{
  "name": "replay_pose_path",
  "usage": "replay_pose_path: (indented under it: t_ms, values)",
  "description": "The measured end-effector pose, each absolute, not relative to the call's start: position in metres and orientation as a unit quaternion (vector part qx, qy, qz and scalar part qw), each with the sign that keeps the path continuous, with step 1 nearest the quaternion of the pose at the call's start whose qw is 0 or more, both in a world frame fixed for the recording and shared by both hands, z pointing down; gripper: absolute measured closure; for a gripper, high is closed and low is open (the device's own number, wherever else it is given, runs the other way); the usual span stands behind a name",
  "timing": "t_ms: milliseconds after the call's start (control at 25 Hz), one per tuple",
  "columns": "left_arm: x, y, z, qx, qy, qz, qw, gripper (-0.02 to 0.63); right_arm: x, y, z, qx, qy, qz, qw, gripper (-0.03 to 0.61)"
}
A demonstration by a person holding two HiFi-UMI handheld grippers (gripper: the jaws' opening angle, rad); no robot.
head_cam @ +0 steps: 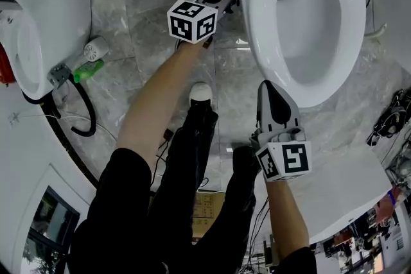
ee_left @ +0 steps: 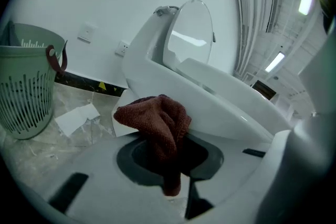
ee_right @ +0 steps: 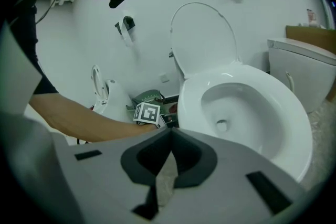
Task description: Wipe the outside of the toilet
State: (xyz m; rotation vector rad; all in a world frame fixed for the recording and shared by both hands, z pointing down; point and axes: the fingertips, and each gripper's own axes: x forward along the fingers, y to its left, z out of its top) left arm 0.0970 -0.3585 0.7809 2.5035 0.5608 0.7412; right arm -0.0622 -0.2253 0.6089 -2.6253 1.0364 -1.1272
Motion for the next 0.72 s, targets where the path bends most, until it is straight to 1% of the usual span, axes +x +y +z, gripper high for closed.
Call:
replay_pose_path:
  t_ms: [320, 720]
  values:
    - [0.056, -0.333, 0.783, 0.91, 0.199, 0.283, 0.227, 0.541, -0.08, -0.194, 0.598, -0.871, 0.332, -0.358, 0.056, 0.575]
    - [-0.002, -0.296, 0.772, 0.917, 0.169, 0.285, 0.224, 0.541, -0.122, -0.134, 0.588, -0.879, 0.321, -0.346, 0.067, 0.575]
